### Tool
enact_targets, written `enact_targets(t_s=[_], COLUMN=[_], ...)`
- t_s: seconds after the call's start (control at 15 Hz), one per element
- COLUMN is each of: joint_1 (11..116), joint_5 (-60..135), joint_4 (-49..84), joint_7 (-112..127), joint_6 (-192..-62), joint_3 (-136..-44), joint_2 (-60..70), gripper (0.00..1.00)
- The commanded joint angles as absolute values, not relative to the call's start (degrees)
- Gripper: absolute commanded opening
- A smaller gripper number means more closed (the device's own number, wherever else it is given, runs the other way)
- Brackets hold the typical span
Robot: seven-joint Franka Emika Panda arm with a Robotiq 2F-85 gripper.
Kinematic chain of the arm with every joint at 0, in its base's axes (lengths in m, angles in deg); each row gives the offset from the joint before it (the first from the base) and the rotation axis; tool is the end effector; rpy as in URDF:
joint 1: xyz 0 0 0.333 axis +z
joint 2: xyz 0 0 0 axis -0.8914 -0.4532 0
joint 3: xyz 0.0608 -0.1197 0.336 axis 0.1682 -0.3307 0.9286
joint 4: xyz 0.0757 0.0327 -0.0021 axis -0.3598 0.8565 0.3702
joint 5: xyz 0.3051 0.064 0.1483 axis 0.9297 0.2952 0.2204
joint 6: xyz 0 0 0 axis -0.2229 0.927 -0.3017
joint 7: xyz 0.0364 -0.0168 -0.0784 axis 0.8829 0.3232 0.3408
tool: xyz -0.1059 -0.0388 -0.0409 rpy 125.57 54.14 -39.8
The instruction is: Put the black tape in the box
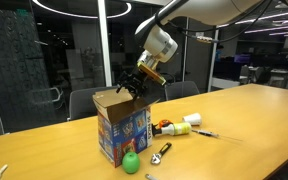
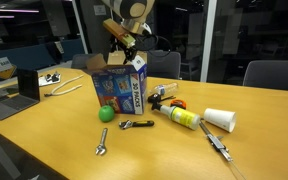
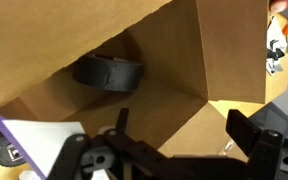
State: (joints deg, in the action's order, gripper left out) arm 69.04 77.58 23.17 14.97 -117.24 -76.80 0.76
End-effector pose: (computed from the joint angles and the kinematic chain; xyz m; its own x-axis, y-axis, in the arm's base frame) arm 0.6175 0.1849 0.4539 0.9986 -0.0498 0.0174 -0.0306 -0.8165 -0.5766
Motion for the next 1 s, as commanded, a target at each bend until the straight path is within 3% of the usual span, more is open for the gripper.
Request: enact_targets(t_s=[0.0,0.53,0.93], joint_1=[68.92,67.71,65.08], joint_5=[72.01,53.76,43.95], joint_4=[20.0,24.06,37.74], joint_7=[11.73,7.26,4.17], joint_6=[-111.87,-100.09,-93.23], joint_3=[-77.89,-81.91,-84.26], joint_2=[1.94,17.81,34.64], gripper=[1.0,1.0,1.0])
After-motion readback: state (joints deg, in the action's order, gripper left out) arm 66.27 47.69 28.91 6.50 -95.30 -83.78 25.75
